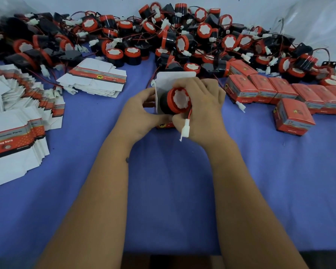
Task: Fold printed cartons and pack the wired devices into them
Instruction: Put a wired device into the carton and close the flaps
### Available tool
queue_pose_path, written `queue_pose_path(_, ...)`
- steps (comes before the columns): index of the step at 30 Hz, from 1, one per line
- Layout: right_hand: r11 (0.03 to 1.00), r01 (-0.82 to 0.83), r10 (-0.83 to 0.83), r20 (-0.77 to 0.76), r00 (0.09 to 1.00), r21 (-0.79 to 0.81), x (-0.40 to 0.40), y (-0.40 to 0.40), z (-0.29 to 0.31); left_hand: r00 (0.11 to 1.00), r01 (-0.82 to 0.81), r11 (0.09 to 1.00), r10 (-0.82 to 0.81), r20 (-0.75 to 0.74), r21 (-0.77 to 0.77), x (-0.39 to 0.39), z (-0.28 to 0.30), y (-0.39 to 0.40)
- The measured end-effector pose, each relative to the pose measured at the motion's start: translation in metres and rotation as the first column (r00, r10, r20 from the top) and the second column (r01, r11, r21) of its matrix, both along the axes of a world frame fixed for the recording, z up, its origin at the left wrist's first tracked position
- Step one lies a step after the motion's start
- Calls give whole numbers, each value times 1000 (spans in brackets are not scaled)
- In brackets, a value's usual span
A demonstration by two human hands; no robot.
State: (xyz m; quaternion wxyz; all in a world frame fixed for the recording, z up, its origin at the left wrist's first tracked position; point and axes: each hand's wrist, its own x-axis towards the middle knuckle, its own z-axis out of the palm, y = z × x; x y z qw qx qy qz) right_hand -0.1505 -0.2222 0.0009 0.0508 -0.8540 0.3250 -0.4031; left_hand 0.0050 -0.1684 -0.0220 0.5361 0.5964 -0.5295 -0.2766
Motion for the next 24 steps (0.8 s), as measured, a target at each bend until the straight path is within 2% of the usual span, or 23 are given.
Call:
queue_pose_path(5,1000,26,-27,-110,994,-11,-1,-2,-2,1000,13,1000,-13,-11,8,-1,-1,-1)
queue_pose_path(14,1000,10,-10,-12,1000,-8,-1,-3,-4,999,10,1000,-9,-37,10,0,-2,-1)
queue_pose_path(21,999,-7,13,-153,988,41,1,-4,-10,999,-4,1000,4,-32,7,-1,-3,-2)
queue_pose_path(24,997,-11,22,-167,986,71,2,-2,-10,1000,-2,1000,2,-15,6,-2,-2,-1)
